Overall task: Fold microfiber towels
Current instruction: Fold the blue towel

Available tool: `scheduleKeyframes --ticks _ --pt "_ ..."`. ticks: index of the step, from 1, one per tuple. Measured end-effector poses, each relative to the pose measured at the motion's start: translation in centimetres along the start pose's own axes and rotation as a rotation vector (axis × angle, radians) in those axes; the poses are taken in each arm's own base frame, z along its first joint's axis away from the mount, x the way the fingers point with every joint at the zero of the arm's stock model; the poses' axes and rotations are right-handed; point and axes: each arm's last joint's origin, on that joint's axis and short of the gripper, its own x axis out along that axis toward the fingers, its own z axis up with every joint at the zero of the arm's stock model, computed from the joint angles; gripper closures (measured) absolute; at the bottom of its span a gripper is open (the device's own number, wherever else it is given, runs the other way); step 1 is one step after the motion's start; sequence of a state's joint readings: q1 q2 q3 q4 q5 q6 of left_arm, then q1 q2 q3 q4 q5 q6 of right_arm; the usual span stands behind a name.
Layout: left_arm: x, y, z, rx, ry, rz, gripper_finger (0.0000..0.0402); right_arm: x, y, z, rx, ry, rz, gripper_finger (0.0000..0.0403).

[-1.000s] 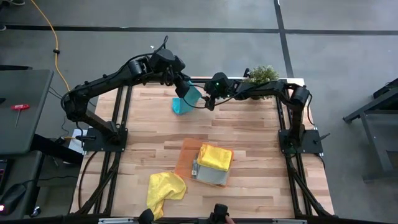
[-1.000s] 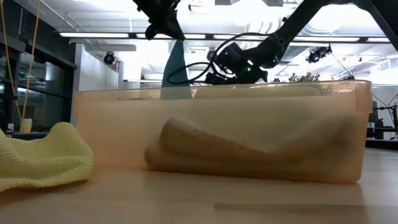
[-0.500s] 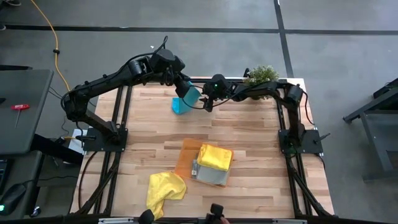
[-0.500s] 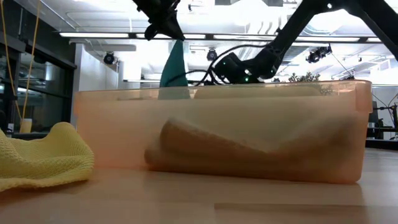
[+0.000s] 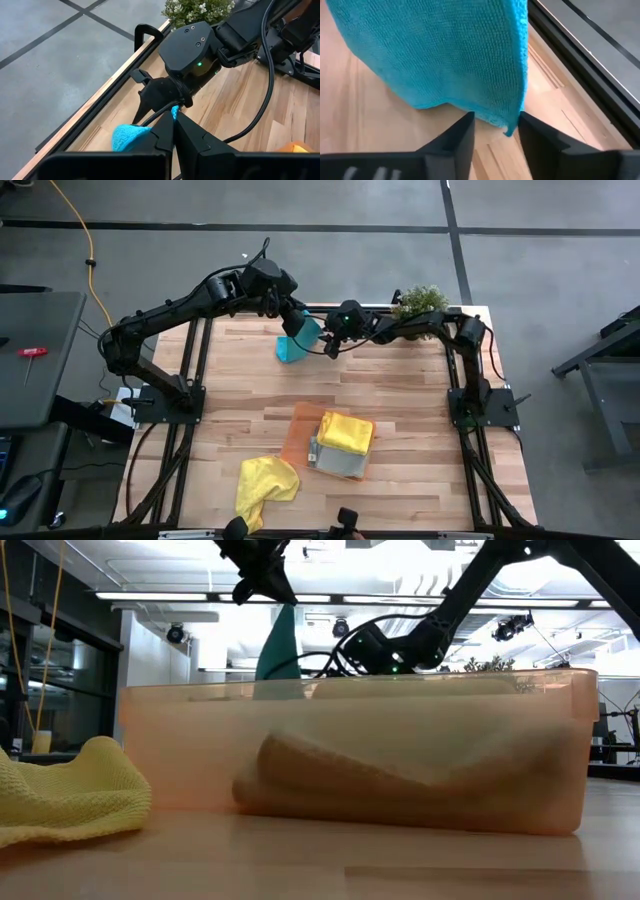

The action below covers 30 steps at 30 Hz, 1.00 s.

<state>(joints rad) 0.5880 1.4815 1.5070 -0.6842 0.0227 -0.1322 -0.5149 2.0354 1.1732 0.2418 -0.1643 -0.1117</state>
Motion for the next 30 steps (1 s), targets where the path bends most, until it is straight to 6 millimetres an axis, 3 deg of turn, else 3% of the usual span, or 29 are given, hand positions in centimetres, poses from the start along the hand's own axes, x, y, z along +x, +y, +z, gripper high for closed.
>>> scheduleKeyframes --ticks 8,20,24,30 --pt "0.0 0.0 0.0 -0.013 0.000 0.000 0.0402 0.0 0.1 -0.1 0.056 0.017 -0.031 0.0389" --pt "0.0 0.0 0.0 -0.014 0.000 0.000 0.0402 -0.2 0.3 -0.2 0.168 0.043 -0.017 0.0401" --pt "-0.5 0.5 0.1 0.003 -0.015 0.019 0.0402 -2.4 0.0 1.2 0.173 0.063 -0.019 0.0402" --pt "-2.9 3.2 0.9 -0.044 -0.101 0.123 0.0402 -8.5 -0.3 4.8 0.159 0.020 -0.046 0.0402"
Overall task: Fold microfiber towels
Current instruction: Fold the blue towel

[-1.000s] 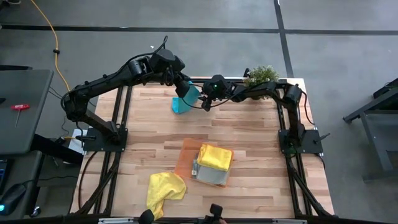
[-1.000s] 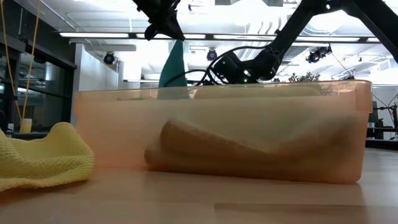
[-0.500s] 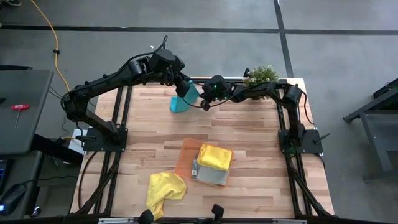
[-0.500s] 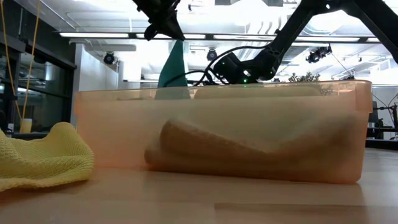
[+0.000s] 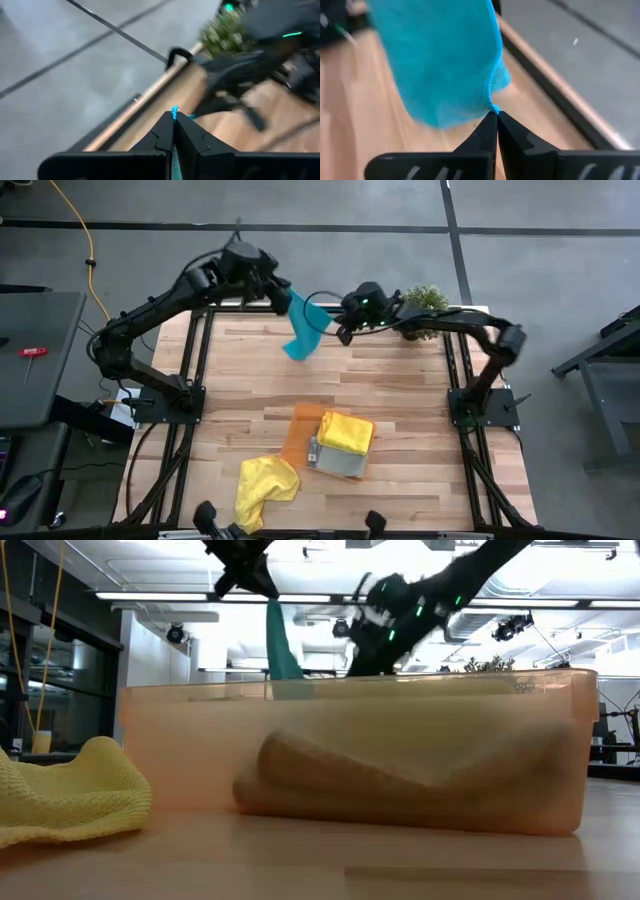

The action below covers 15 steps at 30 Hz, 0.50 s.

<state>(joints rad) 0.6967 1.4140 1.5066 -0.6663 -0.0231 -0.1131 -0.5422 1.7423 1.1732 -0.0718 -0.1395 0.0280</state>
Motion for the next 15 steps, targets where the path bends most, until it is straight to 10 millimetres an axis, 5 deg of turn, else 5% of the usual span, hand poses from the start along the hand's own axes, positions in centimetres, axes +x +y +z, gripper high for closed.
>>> scheduleKeyframes --ticks 8,15 --pt "0.4 3.6 0.6 -0.049 -0.032 0.015 0.0402 -8.0 -0.5 4.9 0.047 -0.131 -0.098 0.0403" --pt "3.5 7.0 1.3 0.021 -0.099 0.056 0.0401 -10.3 -3.4 9.7 -0.019 -0.181 -0.205 0.0403"
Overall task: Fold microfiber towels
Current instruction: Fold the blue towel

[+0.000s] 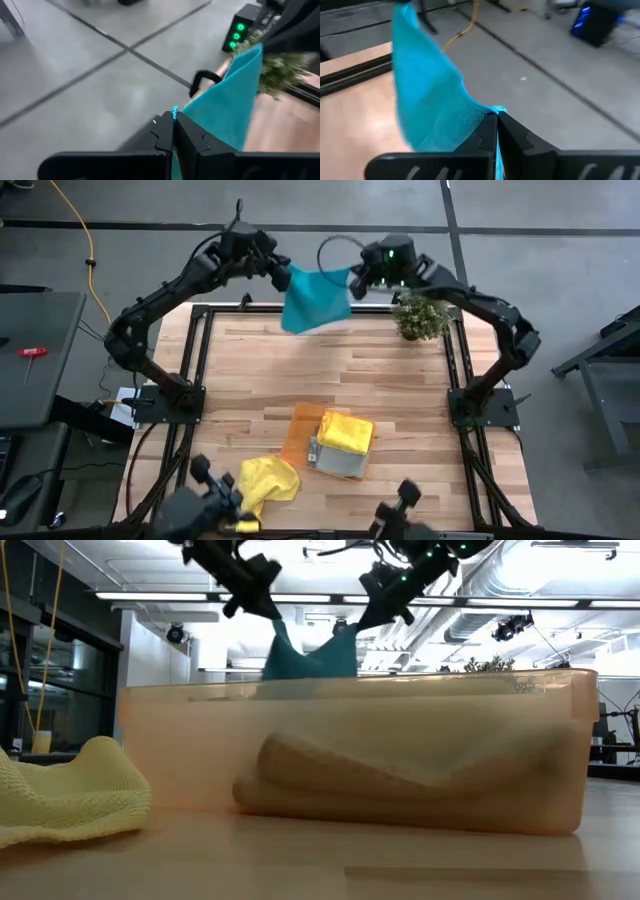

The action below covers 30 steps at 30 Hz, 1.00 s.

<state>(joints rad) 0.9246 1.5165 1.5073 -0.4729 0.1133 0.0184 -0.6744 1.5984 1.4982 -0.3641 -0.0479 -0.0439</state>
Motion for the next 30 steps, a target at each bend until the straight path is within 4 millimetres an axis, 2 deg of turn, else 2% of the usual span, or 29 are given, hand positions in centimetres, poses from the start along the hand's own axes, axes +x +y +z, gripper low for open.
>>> scheduleKeyframes --ticks 4,7,10,14,17,22,30 --pt "1.8 3.0 0.3 0.025 -0.042 0.049 0.0401 0.0 -2.9 2.7 -0.036 -0.009 -0.084 0.0403" --pt "2.0 5.2 1.3 0.075 -0.043 0.097 0.0401 -0.5 -4.4 4.6 -0.070 -0.017 -0.125 0.0403" --pt "1.4 6.4 2.4 0.132 -0.057 0.134 0.0402 -0.9 -5.1 5.8 -0.093 -0.016 -0.141 0.0403" --pt "0.7 6.5 2.4 0.188 -0.025 0.136 0.0402 -1.1 -4.8 6.2 -0.114 0.004 -0.130 0.0403" --pt "0.9 5.6 1.4 0.200 0.084 0.090 0.0402 -0.3 -3.9 4.9 -0.119 0.078 -0.091 0.0403" --pt "1.8 3.3 -1.4 0.191 0.297 -0.006 0.0402 1.6 -1.8 1.5 -0.111 0.233 -0.020 0.0403" --pt "3.6 -1.9 -7.1 0.129 0.588 -0.137 0.0401 3.8 3.6 -4.3 -0.098 0.439 0.135 0.0403"
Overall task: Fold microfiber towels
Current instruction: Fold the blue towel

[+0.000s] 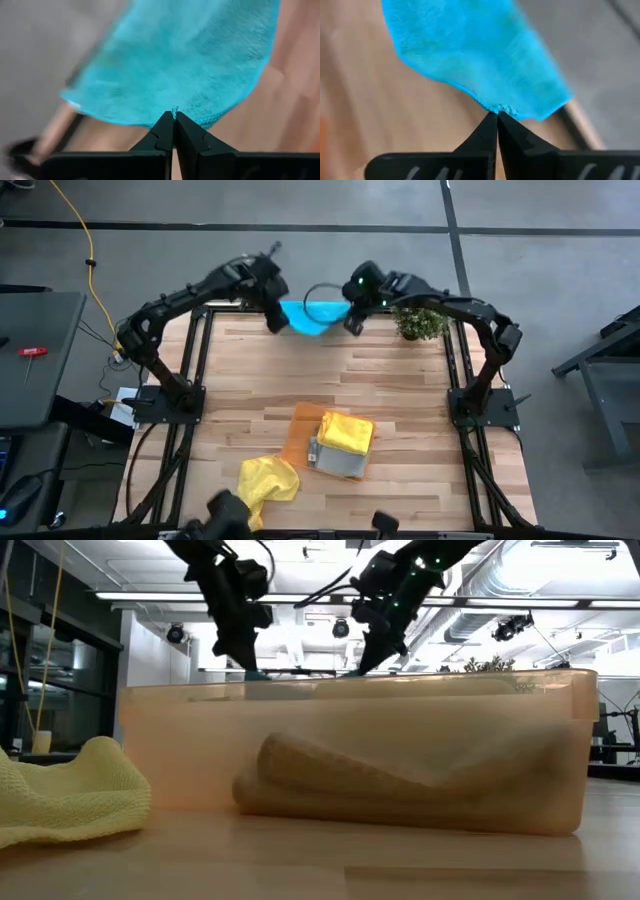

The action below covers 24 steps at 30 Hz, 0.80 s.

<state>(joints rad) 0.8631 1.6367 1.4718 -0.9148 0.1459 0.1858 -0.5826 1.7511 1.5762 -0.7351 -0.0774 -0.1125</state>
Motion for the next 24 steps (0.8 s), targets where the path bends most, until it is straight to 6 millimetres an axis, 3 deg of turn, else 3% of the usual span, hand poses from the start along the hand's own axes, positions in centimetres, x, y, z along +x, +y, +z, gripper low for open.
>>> scheduleKeyframes --ticks 6,15,20,24 --pt "1.7 -5.0 -2.8 -0.002 0.102 -0.077 0.0401 1.1 5.2 -2.6 -0.037 0.172 0.100 0.0403" --pt "3.7 -11.8 -9.3 -0.083 0.201 -0.129 0.0401 2.6 11.7 -6.4 0.008 0.337 0.182 0.0403" --pt "3.9 -13.8 -11.6 -0.130 0.171 -0.092 0.0402 2.9 13.5 -7.7 0.054 0.382 0.190 0.0403" --pt "3.3 -13.4 -11.4 -0.160 0.090 -0.022 0.0402 3.2 12.5 -7.0 0.121 0.316 0.125 0.0403"
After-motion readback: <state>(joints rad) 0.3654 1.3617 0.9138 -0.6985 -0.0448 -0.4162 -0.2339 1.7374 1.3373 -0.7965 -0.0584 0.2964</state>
